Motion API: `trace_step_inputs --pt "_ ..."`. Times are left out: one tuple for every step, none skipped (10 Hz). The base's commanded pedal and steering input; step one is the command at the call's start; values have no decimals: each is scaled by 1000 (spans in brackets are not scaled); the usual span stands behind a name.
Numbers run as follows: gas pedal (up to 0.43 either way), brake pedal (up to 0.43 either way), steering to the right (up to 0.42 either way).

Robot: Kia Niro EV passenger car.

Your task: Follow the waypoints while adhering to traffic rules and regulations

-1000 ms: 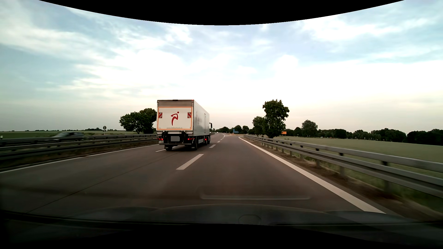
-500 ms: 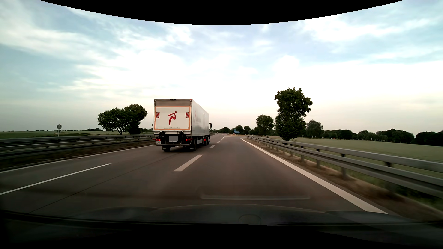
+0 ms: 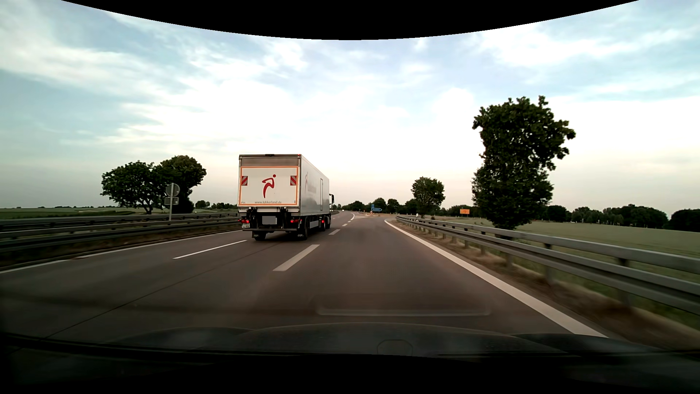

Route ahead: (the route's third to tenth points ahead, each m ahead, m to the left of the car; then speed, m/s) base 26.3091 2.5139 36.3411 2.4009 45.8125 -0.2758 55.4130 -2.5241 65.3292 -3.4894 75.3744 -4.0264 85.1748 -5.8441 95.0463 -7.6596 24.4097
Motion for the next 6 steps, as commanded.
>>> trace_step_inputs --pt "138 6 -2" --pt "138 6 -2" --pt "118 6 -1" --pt "110 6 0" --pt "110 6 2" --pt "98 6 4"
